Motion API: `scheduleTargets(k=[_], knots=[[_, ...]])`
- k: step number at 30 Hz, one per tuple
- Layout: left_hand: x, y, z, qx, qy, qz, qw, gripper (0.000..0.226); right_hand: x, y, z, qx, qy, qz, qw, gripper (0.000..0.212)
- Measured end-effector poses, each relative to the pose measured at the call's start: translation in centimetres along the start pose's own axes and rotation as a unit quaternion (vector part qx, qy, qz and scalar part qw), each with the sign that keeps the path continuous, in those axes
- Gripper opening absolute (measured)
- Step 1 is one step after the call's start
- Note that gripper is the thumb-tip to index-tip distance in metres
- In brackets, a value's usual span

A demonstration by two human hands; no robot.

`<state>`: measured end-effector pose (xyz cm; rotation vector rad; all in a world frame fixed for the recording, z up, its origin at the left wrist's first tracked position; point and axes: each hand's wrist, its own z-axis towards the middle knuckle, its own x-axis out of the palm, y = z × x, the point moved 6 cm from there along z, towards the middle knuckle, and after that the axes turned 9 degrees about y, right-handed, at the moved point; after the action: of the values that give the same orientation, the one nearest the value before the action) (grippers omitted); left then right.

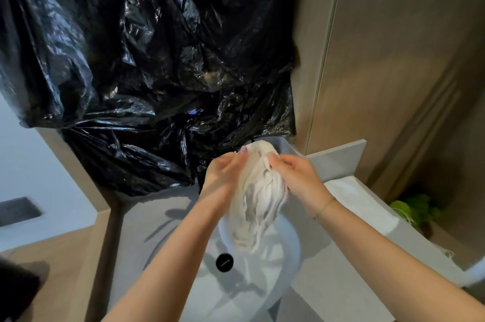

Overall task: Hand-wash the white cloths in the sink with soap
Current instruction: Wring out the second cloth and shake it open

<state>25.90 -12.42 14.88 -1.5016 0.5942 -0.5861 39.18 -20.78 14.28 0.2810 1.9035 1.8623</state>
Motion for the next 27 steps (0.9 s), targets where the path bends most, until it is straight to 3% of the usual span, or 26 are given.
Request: scheduleTargets(k=[4,8,11,16,18,21,24,27], knots=[[-1.9,-0.3,0.7,-0.039,-0.029,-0.005,0.999,0.048,-2.9,-0.7,1.2,-0.035,-0.102,0.014,0.994,0.030],[-4.5,0.8,0.6,-0.110,-0.071,-0.161,0.978,0.053,-8.2,-4.3,2.2,0.067,-0.192,0.148,0.968,0.039],[-4.1,0.3,0.7,-0.101,-0.043,-0.240,0.965,0.050,-9.6,-6.3,2.7,0.134,-0.147,0.115,0.973,0.036],[-0.6,-1.5,1.9,-0.076,-0.005,-0.220,0.972,0.038,-7.1,-7.2,2.1,0.194,0.023,-0.059,0.979,0.020],[0.8,-2.6,2.5,-0.056,0.002,-0.229,0.972,0.036,-6.5,-5.9,1.4,0.154,0.034,-0.108,0.982,0.018],[2.1,-4.5,4.0,-0.012,0.004,-0.224,0.975,0.032,-5.7,-1.0,-0.6,0.006,-0.001,0.004,1.000,0.026],[4.1,-6.0,4.9,0.015,0.028,-0.169,0.985,0.027,-3.8,1.7,-0.9,-0.054,0.058,0.002,0.997,0.039],[5.5,-7.3,5.6,0.009,0.063,-0.100,0.993,0.027,-4.0,2.7,0.0,-0.096,0.003,-0.016,0.995,0.049]])
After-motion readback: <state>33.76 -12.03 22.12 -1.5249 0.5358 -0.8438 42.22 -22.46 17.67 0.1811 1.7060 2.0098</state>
